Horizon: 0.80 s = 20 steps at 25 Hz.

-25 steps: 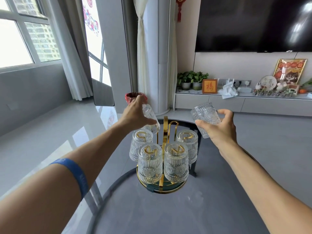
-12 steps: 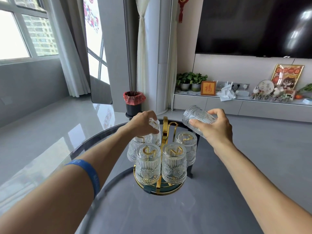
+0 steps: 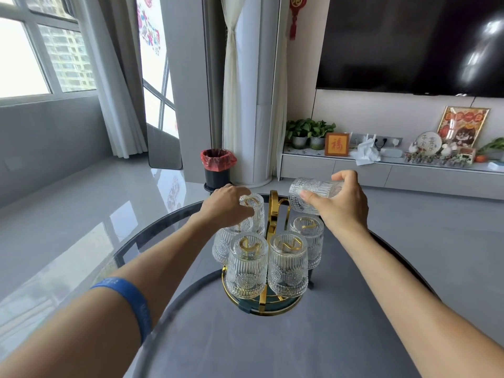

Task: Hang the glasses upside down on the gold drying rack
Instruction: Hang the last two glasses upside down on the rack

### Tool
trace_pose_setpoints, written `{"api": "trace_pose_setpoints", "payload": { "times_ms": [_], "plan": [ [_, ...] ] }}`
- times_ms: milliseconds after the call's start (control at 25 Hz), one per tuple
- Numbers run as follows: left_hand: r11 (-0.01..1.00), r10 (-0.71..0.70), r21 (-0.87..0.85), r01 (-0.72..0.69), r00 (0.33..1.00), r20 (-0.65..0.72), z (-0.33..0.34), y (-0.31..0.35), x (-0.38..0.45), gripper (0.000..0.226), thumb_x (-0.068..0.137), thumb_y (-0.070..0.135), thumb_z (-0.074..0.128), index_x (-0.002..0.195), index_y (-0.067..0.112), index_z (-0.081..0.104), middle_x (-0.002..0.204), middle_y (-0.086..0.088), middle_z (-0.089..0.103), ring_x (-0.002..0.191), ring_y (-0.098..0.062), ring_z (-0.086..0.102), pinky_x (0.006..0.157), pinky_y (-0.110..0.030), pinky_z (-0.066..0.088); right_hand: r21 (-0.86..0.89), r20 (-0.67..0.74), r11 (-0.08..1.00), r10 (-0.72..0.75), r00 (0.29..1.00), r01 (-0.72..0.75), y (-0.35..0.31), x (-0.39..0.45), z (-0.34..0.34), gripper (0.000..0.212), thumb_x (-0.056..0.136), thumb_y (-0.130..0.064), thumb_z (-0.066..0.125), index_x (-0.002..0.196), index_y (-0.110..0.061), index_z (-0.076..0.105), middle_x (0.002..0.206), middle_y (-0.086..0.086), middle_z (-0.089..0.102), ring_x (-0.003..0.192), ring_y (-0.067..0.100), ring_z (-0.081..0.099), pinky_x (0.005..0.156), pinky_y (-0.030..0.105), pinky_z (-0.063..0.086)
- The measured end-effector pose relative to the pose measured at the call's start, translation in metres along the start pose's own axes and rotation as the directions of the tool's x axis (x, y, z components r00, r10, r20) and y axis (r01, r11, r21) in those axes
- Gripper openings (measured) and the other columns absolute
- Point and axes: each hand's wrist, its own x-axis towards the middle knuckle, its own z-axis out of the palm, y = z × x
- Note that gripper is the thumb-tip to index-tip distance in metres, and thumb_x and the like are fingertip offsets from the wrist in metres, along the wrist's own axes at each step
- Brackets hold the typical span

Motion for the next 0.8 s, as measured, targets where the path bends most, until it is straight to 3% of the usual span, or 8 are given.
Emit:
{"api": "trace_pose_setpoints", "payload": {
  "times_ms": [160,280,440,560,800],
  "plan": [
    [0.997,0.026,-0.077,-0.025,1.000,0.011,0.005,-0.006,-0.012,0.073,0.075,0.056,0.070,0.137,0.023,0.051,0.139,-0.006,0.054,0.117,-0.024,0.055,0.089,-0.034,0.044,-0.097,-0.021,0.980,-0.178,0.984,0.176,-0.006,0.001,0.005,0.067,0.059,-0.046,0.081,0.107,-0.024,0.040,0.113,0.001,0.049,0.099,0.025,0.046,0.073,0.031,0.031],
    [0.983,-0.021,-0.184,0.023,1.000,0.014,0.011,-0.011,-0.017,0.074,0.076,0.055,0.070,0.139,0.021,0.049,0.141,-0.007,0.054,0.122,-0.023,0.053,0.091,-0.033,0.040,-0.122,-0.003,0.960,-0.255,0.967,0.253,-0.013,0.006,0.011,0.070,0.059,-0.044,0.082,0.110,-0.024,0.040,0.114,0.002,0.051,0.098,0.025,0.048,0.072,0.031,0.033],
    [0.974,-0.035,-0.225,0.036,0.999,0.009,0.017,-0.013,-0.016,0.069,0.081,0.053,0.066,0.140,0.023,0.049,0.142,-0.007,0.053,0.123,-0.024,0.053,0.088,-0.030,0.036,-0.153,0.133,0.912,-0.362,0.923,0.380,-0.017,0.010,0.024,0.064,0.061,-0.044,0.083,0.106,-0.023,0.044,0.112,0.003,0.057,0.097,0.023,0.051,0.073,0.030,0.036],
    [0.972,-0.038,-0.232,0.043,0.999,0.028,0.017,-0.015,-0.015,0.066,0.083,0.054,0.063,0.141,0.024,0.048,0.143,-0.007,0.052,0.122,-0.023,0.054,0.085,-0.029,0.036,-0.169,0.263,0.902,-0.347,0.900,0.397,-0.015,0.013,0.034,0.055,0.063,-0.038,0.083,0.102,-0.022,0.047,0.108,0.001,0.059,0.094,0.025,0.053,0.070,0.031,0.036],
    [0.977,-0.002,-0.211,0.006,1.000,0.019,0.018,-0.017,-0.016,0.061,0.088,0.050,0.056,0.143,0.025,0.047,0.145,-0.006,0.052,0.083,-0.001,0.053,0.079,-0.027,0.036,-0.202,0.434,0.903,-0.265,0.861,0.379,-0.008,0.012,0.051,0.042,0.067,-0.029,0.079,0.096,-0.026,0.048,0.079,-0.015,0.048,0.064,0.012,0.047,0.050,0.026,0.028]
  ]
}}
